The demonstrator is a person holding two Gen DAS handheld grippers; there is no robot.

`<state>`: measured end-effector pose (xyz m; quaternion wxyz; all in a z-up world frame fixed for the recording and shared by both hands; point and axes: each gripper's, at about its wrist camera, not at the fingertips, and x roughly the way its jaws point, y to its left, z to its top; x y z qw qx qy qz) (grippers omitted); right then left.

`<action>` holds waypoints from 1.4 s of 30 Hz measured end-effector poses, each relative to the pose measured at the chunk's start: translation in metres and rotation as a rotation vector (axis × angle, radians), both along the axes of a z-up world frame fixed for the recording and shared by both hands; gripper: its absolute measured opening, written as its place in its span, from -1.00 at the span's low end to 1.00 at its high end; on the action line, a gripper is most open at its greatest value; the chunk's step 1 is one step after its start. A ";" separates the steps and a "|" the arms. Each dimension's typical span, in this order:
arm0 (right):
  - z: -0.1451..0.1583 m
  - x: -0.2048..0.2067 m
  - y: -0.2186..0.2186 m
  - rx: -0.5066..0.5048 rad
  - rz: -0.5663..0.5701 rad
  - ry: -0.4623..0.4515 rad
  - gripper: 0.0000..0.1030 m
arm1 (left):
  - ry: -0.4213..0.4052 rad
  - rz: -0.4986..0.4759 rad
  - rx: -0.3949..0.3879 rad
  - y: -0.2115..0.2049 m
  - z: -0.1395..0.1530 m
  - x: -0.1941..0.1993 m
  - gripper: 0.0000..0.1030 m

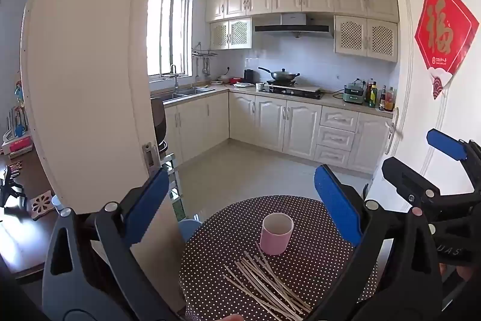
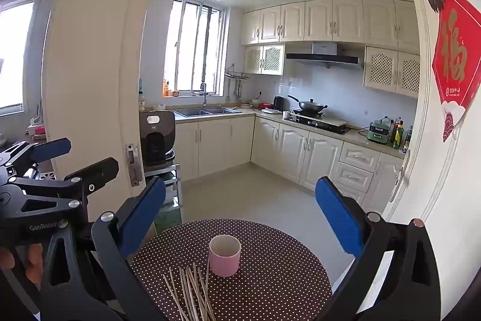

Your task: Organize utensils

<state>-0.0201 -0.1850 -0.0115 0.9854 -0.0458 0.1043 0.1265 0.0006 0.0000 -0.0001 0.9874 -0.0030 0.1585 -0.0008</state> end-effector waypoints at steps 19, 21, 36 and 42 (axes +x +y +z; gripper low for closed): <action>0.004 -0.001 0.002 -0.013 -0.003 -0.001 0.87 | -0.007 0.001 0.006 0.002 0.004 -0.003 0.85; 0.004 -0.001 0.002 -0.015 -0.003 -0.001 0.87 | -0.008 0.001 0.007 0.000 0.003 -0.003 0.85; 0.002 -0.002 0.003 -0.009 -0.010 -0.001 0.87 | -0.011 -0.001 0.010 0.002 0.000 0.001 0.85; 0.003 -0.002 0.002 -0.006 -0.014 0.000 0.87 | -0.011 -0.003 0.011 0.001 0.000 0.002 0.85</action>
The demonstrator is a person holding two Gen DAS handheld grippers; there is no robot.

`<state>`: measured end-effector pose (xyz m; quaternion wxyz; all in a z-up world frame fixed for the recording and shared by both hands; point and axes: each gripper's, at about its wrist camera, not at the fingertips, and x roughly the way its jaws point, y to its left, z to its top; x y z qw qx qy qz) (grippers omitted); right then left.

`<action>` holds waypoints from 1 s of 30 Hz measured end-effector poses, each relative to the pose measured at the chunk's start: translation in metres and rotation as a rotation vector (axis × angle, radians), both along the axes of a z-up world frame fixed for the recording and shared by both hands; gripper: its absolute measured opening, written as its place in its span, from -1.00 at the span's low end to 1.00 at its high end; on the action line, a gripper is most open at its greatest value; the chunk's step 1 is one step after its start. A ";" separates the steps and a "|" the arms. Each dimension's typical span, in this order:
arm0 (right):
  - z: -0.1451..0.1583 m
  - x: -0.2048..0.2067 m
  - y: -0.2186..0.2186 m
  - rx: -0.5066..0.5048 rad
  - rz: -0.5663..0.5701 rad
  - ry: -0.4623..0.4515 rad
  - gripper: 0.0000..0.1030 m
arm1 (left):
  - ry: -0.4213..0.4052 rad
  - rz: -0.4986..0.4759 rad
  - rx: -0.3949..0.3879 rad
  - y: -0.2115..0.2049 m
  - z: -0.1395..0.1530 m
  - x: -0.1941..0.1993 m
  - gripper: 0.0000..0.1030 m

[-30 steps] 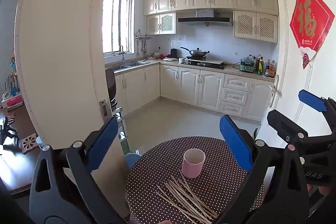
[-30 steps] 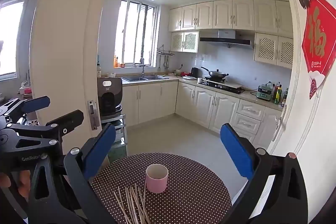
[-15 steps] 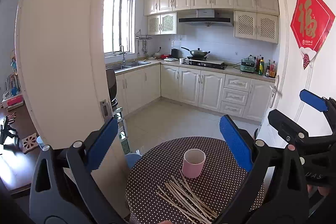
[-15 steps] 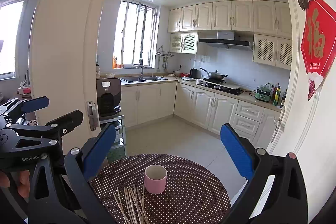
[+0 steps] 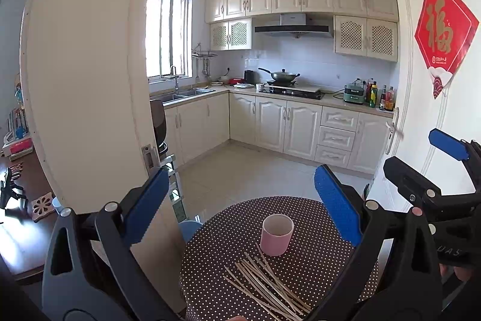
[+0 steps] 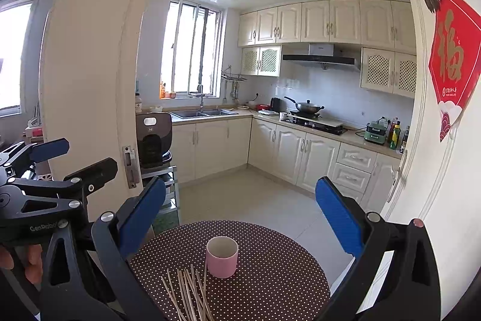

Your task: Organize utensils

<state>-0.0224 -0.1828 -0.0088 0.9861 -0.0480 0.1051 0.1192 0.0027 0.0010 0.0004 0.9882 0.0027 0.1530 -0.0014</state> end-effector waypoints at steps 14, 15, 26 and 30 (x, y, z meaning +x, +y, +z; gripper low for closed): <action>0.000 0.000 -0.001 0.004 -0.001 0.005 0.87 | 0.000 -0.002 0.004 -0.004 0.000 0.001 0.85; 0.000 0.000 -0.001 0.003 -0.001 0.004 0.87 | 0.001 -0.002 0.004 -0.004 0.000 0.001 0.85; 0.002 0.002 -0.003 0.004 -0.007 0.009 0.87 | 0.003 -0.004 0.005 -0.007 -0.001 0.001 0.85; 0.004 0.004 -0.006 0.010 -0.010 0.011 0.87 | 0.003 -0.006 0.003 -0.008 0.000 0.002 0.85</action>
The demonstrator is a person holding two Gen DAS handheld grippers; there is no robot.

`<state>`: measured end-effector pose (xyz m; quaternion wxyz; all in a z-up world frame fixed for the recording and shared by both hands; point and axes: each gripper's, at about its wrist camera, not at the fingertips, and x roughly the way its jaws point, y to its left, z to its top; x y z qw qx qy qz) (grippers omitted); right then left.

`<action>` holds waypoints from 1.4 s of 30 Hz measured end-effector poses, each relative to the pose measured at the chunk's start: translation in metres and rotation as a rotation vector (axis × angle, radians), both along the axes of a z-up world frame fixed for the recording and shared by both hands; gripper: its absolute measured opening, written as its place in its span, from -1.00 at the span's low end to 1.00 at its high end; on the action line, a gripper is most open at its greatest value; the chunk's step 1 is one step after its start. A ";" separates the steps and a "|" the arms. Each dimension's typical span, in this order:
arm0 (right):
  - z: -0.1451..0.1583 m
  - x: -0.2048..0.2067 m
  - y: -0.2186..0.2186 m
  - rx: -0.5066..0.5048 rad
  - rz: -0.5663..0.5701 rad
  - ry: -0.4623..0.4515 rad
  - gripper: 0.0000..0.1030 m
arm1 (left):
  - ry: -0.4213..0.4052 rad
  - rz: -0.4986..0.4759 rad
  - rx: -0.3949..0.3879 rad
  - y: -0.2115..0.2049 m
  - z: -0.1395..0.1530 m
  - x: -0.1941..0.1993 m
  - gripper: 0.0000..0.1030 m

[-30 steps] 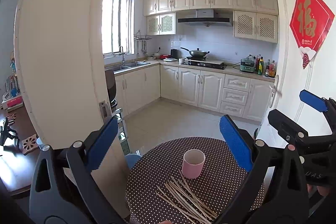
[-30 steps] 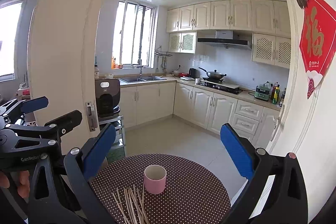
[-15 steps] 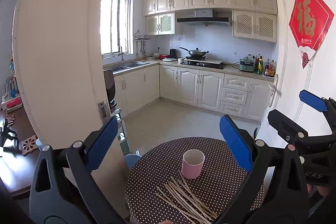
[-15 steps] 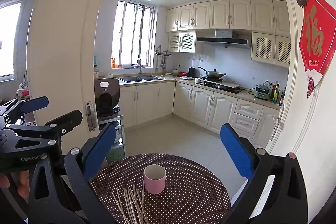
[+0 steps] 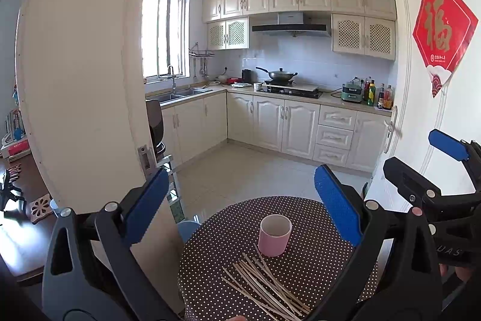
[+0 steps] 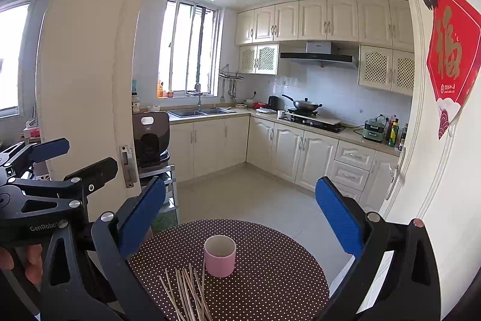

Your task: Organize utensils

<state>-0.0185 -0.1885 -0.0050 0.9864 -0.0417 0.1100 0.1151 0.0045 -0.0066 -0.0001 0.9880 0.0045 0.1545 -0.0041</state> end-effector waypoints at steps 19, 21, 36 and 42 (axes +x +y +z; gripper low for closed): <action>-0.001 0.006 -0.007 0.007 -0.034 0.000 0.87 | 0.006 -0.027 0.018 -0.014 0.005 0.012 0.85; -0.001 0.008 -0.008 0.012 -0.040 0.005 0.87 | 0.011 -0.033 0.020 -0.015 0.005 0.015 0.85; 0.001 0.015 -0.006 -0.007 -0.122 -0.024 0.87 | 0.008 -0.066 0.028 -0.014 0.009 0.029 0.85; 0.001 0.027 -0.011 0.015 -0.131 -0.002 0.87 | 0.011 -0.075 0.014 -0.013 0.009 0.038 0.85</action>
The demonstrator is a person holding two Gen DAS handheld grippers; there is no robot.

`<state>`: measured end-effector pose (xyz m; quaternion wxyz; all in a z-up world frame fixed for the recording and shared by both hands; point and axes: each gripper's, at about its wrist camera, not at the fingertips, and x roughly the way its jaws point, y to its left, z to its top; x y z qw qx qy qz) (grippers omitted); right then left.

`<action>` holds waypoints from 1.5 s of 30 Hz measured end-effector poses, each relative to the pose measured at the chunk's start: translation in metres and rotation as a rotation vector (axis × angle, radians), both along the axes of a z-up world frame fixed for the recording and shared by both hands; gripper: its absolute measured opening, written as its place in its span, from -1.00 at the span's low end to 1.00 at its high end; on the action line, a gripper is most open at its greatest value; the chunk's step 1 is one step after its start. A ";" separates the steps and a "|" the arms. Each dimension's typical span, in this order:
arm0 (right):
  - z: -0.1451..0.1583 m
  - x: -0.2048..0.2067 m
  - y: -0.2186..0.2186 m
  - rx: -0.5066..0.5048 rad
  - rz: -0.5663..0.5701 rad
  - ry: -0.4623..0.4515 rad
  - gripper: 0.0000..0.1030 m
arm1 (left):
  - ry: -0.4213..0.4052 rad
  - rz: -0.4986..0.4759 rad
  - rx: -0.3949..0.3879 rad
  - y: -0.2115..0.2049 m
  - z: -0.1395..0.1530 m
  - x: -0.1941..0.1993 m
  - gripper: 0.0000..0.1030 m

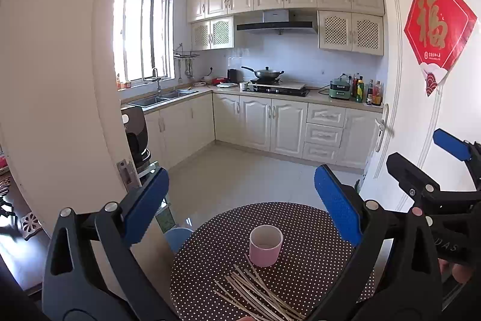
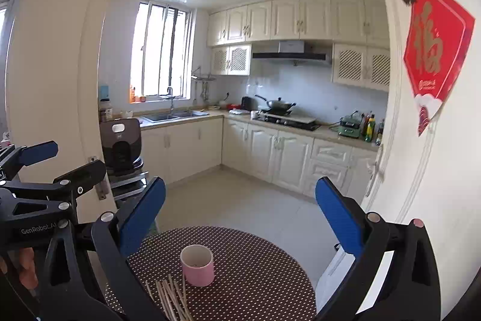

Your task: Organize utensils

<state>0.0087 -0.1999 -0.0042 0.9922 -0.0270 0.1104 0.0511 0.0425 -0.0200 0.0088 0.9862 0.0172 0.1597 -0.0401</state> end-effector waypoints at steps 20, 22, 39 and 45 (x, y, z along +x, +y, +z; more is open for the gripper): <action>-0.057 0.077 0.027 0.007 0.178 0.299 0.55 | 0.260 0.028 -0.065 0.036 -0.065 0.059 0.85; -0.074 0.087 0.028 0.023 0.203 0.368 0.39 | 0.324 0.032 -0.098 0.047 -0.083 0.070 0.85; -0.258 0.143 0.077 -0.030 0.450 0.960 -0.34 | 0.927 0.189 -0.290 0.084 -0.293 0.113 0.45; -0.284 0.161 0.083 -0.052 0.498 1.024 -0.34 | 1.034 0.270 -0.370 0.094 -0.335 0.124 0.13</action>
